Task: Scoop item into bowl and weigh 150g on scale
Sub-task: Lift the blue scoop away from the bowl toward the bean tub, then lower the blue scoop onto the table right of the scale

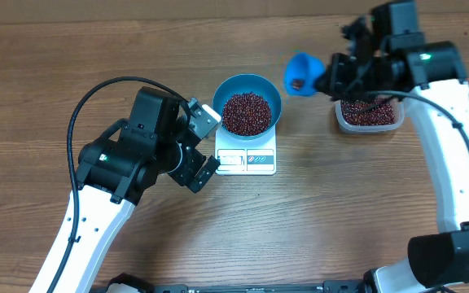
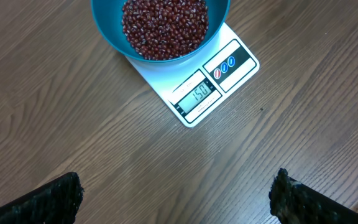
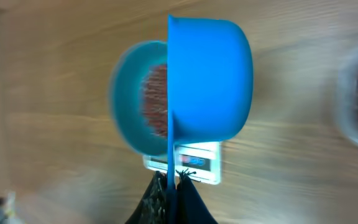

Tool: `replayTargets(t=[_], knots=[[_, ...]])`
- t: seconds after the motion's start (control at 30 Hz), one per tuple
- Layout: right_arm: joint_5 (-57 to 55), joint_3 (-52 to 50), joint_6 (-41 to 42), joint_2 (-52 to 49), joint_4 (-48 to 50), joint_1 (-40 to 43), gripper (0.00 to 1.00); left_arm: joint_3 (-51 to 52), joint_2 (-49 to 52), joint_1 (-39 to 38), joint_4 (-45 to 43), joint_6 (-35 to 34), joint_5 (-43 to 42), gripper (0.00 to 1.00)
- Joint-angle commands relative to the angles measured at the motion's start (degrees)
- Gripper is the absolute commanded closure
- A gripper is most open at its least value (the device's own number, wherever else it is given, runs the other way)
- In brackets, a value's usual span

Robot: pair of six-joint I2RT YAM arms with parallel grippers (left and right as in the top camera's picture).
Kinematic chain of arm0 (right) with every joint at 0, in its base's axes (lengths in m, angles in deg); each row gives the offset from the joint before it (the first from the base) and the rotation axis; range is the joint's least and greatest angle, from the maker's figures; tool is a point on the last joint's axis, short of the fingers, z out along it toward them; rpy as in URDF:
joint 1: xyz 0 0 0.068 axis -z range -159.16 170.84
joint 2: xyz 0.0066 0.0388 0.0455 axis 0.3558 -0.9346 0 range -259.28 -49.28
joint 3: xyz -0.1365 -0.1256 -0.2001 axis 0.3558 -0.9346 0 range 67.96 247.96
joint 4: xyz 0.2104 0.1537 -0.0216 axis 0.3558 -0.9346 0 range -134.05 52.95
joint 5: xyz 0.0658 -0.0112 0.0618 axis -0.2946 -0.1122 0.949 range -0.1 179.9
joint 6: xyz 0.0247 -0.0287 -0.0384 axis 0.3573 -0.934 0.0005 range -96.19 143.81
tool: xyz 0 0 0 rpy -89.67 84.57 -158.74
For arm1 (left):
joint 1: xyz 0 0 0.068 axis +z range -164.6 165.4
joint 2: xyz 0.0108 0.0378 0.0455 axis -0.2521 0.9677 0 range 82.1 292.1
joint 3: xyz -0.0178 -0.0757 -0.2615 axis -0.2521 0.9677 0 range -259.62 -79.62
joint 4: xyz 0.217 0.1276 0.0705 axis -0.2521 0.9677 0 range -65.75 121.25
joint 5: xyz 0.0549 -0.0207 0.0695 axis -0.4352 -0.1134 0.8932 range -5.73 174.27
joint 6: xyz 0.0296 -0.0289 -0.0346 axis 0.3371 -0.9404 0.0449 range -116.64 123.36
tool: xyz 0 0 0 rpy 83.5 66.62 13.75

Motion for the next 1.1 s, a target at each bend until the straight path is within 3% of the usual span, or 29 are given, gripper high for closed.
replayTargets(t=[0.0, 0.27, 0.53, 0.93, 1.07], knots=[[-7.96, 1.51, -5.35, 1.31, -3.13, 3.37, 0.96, -1.38, -0.35, -0.09, 0.04, -0.81, -0.59, 0.0], [-27.67, 1.4, -9.16, 1.27, -4.74, 6.84, 0.96, -1.38, -0.35, -0.07, 0.04, -0.81, -0.57, 0.0], [-46.21, -0.2, -11.72, -1.11, -4.92, 1.07, 0.96, -1.38, -0.35, -0.09, 0.04, -0.81, -0.59, 0.01], [-56.41, -2.54, -11.04, -4.07, -5.27, -2.19, 0.96, -1.38, -0.35, -0.09, 0.04, -0.81, -0.57, 0.0], [-57.22, 0.83, -6.03, -2.8, -5.64, -2.16, 0.96, -1.38, -0.35, -0.09, 0.04, -0.81, -0.59, 0.01]])
